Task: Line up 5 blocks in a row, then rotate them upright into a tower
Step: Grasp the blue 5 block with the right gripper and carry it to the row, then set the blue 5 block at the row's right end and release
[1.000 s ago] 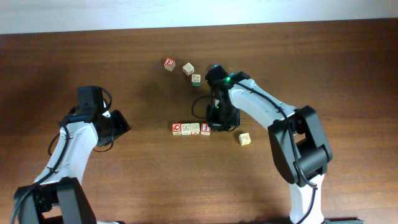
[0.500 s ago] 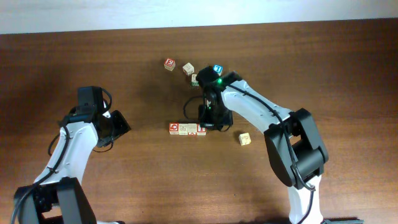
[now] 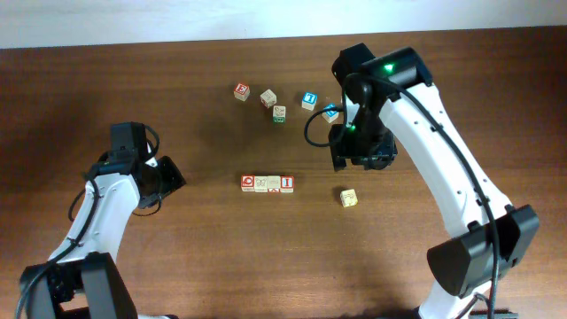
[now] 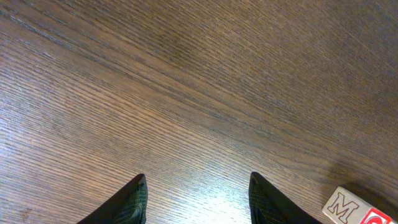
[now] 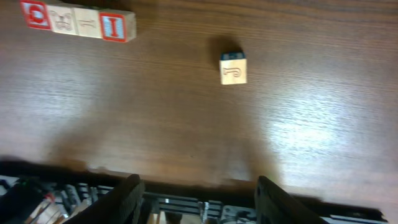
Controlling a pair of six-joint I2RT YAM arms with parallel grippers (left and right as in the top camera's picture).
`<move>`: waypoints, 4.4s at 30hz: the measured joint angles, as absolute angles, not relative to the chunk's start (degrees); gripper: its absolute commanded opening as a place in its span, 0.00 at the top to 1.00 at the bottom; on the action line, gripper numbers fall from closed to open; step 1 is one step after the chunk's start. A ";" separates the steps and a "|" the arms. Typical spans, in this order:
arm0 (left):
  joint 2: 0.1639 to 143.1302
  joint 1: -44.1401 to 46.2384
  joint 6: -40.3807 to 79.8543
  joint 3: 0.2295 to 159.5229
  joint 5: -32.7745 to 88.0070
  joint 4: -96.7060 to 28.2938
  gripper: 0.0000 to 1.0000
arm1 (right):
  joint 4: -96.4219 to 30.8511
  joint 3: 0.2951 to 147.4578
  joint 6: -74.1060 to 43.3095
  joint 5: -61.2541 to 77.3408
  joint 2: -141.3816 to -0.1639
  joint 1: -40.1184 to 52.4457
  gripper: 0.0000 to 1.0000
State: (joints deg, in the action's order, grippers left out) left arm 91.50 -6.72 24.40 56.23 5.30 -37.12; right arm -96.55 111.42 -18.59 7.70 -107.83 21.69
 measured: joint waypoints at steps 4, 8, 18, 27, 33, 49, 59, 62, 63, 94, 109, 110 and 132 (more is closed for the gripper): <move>91.50 -6.72 24.40 56.23 5.26 -36.95 0.50 | -87.11 101.08 -17.67 5.74 -107.42 21.69 0.44; 91.50 -6.72 24.40 56.23 5.10 -36.99 0.49 | -76.12 87.22 -15.99 4.73 -107.94 21.69 0.46; 91.50 -6.72 24.40 56.23 5.08 -36.97 0.49 | -57.98 71.57 -12.80 4.29 -108.18 21.69 0.55; 91.50 -6.72 24.40 56.23 5.08 -36.99 0.49 | -56.45 71.26 -13.21 4.12 -108.18 21.69 0.71; 91.53 -6.72 24.40 56.23 5.08 -36.99 0.49 | -50.98 76.31 -18.37 10.96 -108.20 21.74 0.72; 91.50 -6.72 24.40 56.23 5.08 -36.99 0.48 | -44.56 76.36 -28.77 11.44 -111.81 27.81 0.72; 91.50 -6.72 24.40 56.23 5.08 -36.99 0.49 | -44.05 76.36 -30.20 10.61 -111.81 28.99 0.58; 91.50 -6.72 24.40 56.23 5.08 -37.01 0.48 | -46.48 77.95 -30.20 10.74 -111.83 28.99 0.59; 91.53 -6.72 24.40 56.23 5.08 -37.01 0.48 | -48.34 79.55 -30.17 10.85 -111.81 28.97 0.59; 91.50 -6.72 24.40 56.23 5.08 -37.01 0.49 | -48.07 82.17 -36.07 2.13 -114.52 28.42 0.82; 91.53 -6.72 24.40 56.23 5.08 -37.04 0.49 | -47.55 82.17 -36.45 7.20 -115.24 28.16 0.82; 91.53 -6.72 24.40 56.23 5.08 -37.04 0.49 | -47.64 82.17 -36.45 7.64 -115.26 28.16 0.82; 91.50 -3.81 19.77 56.23 6.00 -37.69 0.55 | -54.52 81.84 -37.71 12.34 -116.57 28.21 0.76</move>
State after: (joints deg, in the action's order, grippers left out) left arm 91.50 -3.81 19.77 56.23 6.00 -37.69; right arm -54.52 81.84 -37.71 12.34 -116.57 28.21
